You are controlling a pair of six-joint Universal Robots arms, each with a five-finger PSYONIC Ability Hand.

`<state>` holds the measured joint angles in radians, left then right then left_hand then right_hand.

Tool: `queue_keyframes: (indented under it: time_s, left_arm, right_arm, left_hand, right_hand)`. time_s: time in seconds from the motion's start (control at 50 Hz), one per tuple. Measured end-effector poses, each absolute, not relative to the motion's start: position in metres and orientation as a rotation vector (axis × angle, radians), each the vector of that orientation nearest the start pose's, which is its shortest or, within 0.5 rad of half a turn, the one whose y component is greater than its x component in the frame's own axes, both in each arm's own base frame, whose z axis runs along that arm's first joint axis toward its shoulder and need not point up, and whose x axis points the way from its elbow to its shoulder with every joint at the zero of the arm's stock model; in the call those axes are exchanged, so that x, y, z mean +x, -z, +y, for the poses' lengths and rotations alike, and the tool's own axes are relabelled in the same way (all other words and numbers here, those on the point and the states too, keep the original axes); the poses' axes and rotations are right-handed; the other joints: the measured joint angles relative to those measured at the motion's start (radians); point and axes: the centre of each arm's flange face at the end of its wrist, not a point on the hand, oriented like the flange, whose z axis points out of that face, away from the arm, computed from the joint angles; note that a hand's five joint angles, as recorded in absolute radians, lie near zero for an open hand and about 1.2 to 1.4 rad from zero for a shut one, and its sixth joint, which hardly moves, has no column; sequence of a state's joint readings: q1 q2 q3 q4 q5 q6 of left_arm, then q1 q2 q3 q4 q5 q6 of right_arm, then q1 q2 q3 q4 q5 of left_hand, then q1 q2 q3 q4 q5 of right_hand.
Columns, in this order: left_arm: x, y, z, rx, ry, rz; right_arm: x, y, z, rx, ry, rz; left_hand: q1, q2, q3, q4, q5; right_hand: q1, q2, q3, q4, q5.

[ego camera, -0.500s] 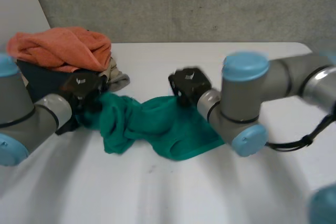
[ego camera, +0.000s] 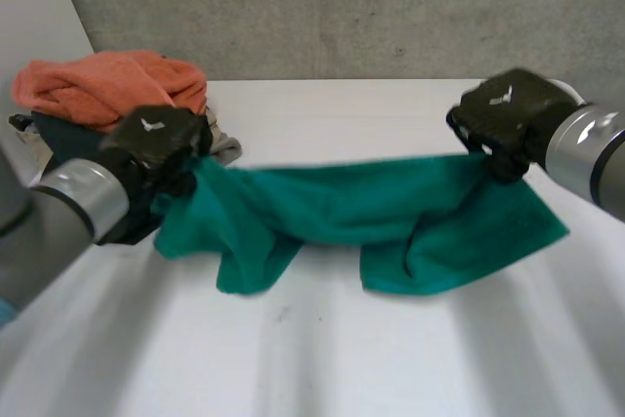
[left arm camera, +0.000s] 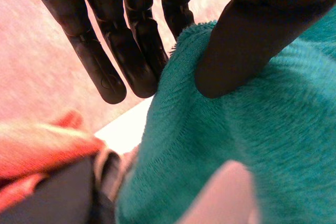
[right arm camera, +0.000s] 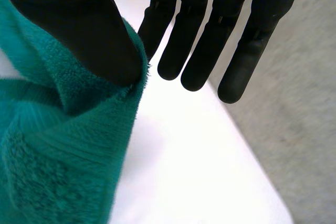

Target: Fold the laundry.

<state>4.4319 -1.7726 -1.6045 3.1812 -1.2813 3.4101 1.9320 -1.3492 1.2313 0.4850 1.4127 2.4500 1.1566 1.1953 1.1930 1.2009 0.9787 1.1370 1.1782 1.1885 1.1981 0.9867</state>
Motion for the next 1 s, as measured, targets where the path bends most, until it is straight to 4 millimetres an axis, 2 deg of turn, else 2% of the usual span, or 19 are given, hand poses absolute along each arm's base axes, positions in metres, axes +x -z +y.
queue_keyframes:
  time_s: [0.04, 0.1, 0.14, 0.18, 0.22, 0.3, 0.38, 0.46, 0.5, 0.56, 0.62, 0.64, 0.7, 0.78, 0.8, 0.82, 0.84, 0.94, 1.0]
  left_arm:
    - [-0.248, -0.223, -0.280, 1.035, 2.116, 2.398]
    - [-0.259, -0.210, -0.298, 1.065, 2.136, 2.324]
    - [-0.271, -0.209, -0.322, 1.076, 2.204, 2.189]
    - [-0.279, -0.216, -0.340, 1.065, 2.275, 2.064]
    - [-0.289, -0.233, -0.362, 1.033, 2.374, 1.894]
    - [-0.300, -0.283, -0.392, 0.921, 2.575, 1.553]
    - [-0.304, -0.320, -0.400, 0.835, 2.697, 1.341]
    - [-0.306, -0.348, -0.393, 0.773, 2.798, 1.187]
    - [-0.306, -0.358, -0.384, 0.757, 2.829, 1.144]
    - [-0.305, -0.359, -0.373, 0.763, 2.835, 1.150]
    - [-0.301, -0.339, -0.359, 0.809, 2.790, 1.247]
    - [-0.300, -0.327, -0.354, 0.833, 2.761, 1.300]
    - [-0.294, -0.286, -0.338, 0.915, 2.656, 1.465]
    - [-0.285, -0.222, -0.311, 1.045, 2.464, 1.695]
    - [-0.282, -0.206, -0.302, 1.081, 2.407, 1.748]
    - [-0.279, -0.190, -0.293, 1.120, 2.348, 1.796]
    - [-0.277, -0.178, -0.285, 1.152, 2.300, 1.830]
    - [-0.269, -0.142, -0.251, 1.285, 2.121, 1.925]
    - [-0.265, -0.137, -0.238, 1.330, 2.060, 1.951]
  right_arm:
    - [0.251, -0.287, -0.257, -1.463, 1.773, 2.232]
    - [0.256, -0.274, -0.273, -1.459, 1.774, 2.243]
    - [0.263, -0.269, -0.296, -1.409, 1.872, 2.221]
    - [0.268, -0.272, -0.313, -1.355, 1.979, 2.183]
    - [0.274, -0.281, -0.334, -1.267, 2.145, 2.109]
    - [0.284, -0.319, -0.368, -1.047, 2.539, 1.833]
    - [0.288, -0.353, -0.378, -0.893, 2.779, 1.579]
    - [0.289, -0.383, -0.375, -0.777, 2.942, 1.350]
    - [0.288, -0.392, -0.370, -0.747, 2.983, 1.279]
    - [0.285, -0.392, -0.363, -0.747, 2.987, 1.266]
    - [0.282, -0.372, -0.358, -0.794, 2.935, 1.348]
    - [0.280, -0.360, -0.356, -0.823, 2.899, 1.404]
    - [0.274, -0.326, -0.349, -0.907, 2.780, 1.567]
    - [0.264, -0.267, -0.328, -1.065, 2.509, 1.832]
    - [0.264, -0.262, -0.325, -1.080, 2.480, 1.854]
    - [0.259, -0.236, -0.312, -1.146, 2.342, 1.949]
    - [0.257, -0.224, -0.305, -1.177, 2.272, 1.992]
    - [0.248, -0.182, -0.281, -1.254, 2.034, 2.119]
    - [0.242, -0.170, -0.275, -1.258, 1.973, 2.157]
  left_hand:
    - [0.000, 0.000, 0.000, 0.000, 0.000]
    - [0.000, 0.000, 0.000, 0.000, 0.000]
    - [0.000, 0.001, 0.001, 0.000, 0.000]
    - [0.000, 0.001, 0.001, 0.000, 0.000]
    - [0.000, 0.002, 0.001, 0.000, 0.000]
    - [0.000, 0.002, 0.001, 0.000, 0.000]
    - [0.000, 0.002, 0.001, 0.000, 0.000]
    - [0.000, 0.002, 0.001, 0.000, 0.000]
    - [0.000, 0.002, 0.001, 0.000, 0.000]
    - [0.000, 0.002, 0.001, 0.000, 0.000]
    - [0.000, 0.002, 0.001, 0.000, 0.000]
    - [0.000, 0.002, 0.001, 0.000, 0.000]
    - [0.000, 0.003, 0.002, 0.000, 0.000]
    - [0.000, 0.004, 0.003, 0.000, 0.000]
    - [0.000, 0.004, 0.003, 0.000, 0.000]
    - [0.000, 0.004, 0.003, 0.000, 0.000]
    - [0.000, 0.004, 0.003, 0.000, 0.000]
    - [-0.035, -0.055, -0.054, -0.051, -0.029]
    - [-0.359, -0.356, -0.350, -0.362, -0.315]
  right_hand:
    - [0.000, 0.000, 0.000, 0.000, 0.000]
    - [0.000, 0.000, 0.001, 0.000, 0.000]
    - [0.000, 0.000, 0.001, 0.000, 0.000]
    - [0.000, 0.000, 0.001, 0.000, 0.000]
    - [0.000, 0.000, 0.001, 0.000, 0.000]
    - [0.000, 0.000, 0.001, 0.000, 0.000]
    - [0.000, 0.000, 0.002, 0.001, 0.000]
    - [0.000, 0.000, 0.002, 0.001, 0.000]
    - [0.000, 0.000, 0.002, 0.001, 0.000]
    - [0.000, 0.000, 0.002, 0.001, 0.000]
    - [0.000, 0.000, 0.002, 0.001, 0.000]
    - [0.000, 0.000, 0.002, 0.001, 0.000]
    - [0.000, 0.000, 0.003, 0.002, 0.000]
    - [0.000, 0.000, 0.003, 0.002, 0.000]
    - [0.000, 0.000, 0.003, 0.002, 0.000]
    - [0.000, 0.000, 0.003, 0.002, 0.000]
    - [0.000, 0.000, 0.003, 0.002, 0.000]
    - [0.000, 0.000, 0.003, 0.003, 0.000]
    - [0.000, 0.000, 0.003, 0.003, 0.000]
